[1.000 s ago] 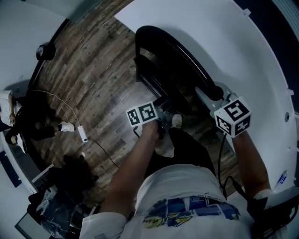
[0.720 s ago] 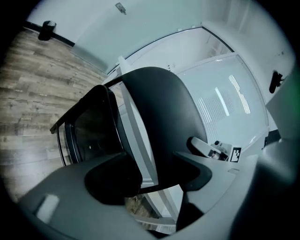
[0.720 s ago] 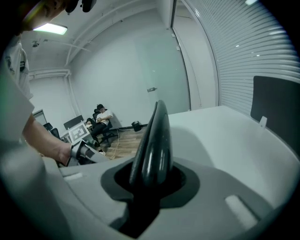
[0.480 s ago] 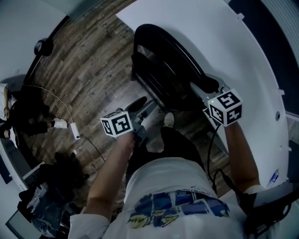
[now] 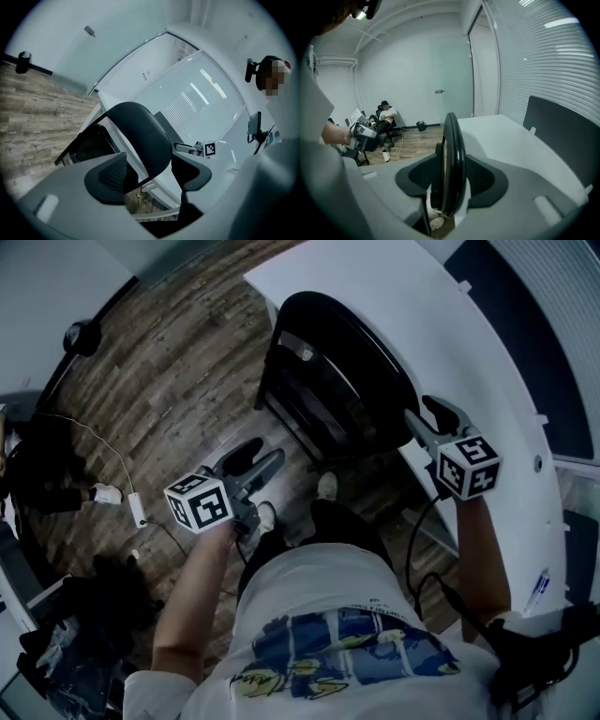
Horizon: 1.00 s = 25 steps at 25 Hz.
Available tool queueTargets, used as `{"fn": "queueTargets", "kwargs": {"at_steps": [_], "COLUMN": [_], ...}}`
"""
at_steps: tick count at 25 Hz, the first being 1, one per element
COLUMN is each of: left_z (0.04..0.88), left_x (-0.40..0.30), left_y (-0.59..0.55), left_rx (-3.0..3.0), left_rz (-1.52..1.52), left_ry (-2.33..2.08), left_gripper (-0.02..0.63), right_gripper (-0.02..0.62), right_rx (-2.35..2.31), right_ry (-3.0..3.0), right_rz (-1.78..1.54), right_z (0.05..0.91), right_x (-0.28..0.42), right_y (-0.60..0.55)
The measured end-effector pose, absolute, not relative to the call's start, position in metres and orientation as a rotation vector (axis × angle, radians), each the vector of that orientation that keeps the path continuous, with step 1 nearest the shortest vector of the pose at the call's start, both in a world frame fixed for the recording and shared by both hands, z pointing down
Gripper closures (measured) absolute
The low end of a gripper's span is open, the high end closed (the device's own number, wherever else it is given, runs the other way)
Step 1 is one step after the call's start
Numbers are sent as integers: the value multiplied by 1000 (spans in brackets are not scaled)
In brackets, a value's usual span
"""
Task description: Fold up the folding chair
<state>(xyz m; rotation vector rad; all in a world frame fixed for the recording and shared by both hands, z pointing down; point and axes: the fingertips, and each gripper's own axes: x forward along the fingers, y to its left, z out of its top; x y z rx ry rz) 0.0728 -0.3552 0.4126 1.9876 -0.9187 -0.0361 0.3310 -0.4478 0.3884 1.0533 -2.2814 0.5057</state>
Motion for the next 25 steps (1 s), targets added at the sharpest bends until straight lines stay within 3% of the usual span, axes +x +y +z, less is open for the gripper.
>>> {"fn": "queueTargets", "kwargs": {"at_steps": [6, 10, 15, 25], "left_z": [373, 351, 339, 334], "left_x": [48, 24, -2, -27], "left_y": [-316, -314, -282, -227], "left_rx": [2096, 2162, 2257, 2398], "left_rz": [11, 2, 59, 204], "left_ry": [-884, -871, -841, -752], "left_gripper": [365, 496, 595, 606], "right_gripper": [416, 444, 592, 592], "right_rx": [1103, 1099, 1187, 1348], "right_ry": [-2290, -2322, -2293, -2238], "right_rz": [442, 410, 421, 439], "right_z": [349, 336, 322, 308], "right_x": [296, 252, 217, 186], "right_y": [-387, -359, -311, -226]}}
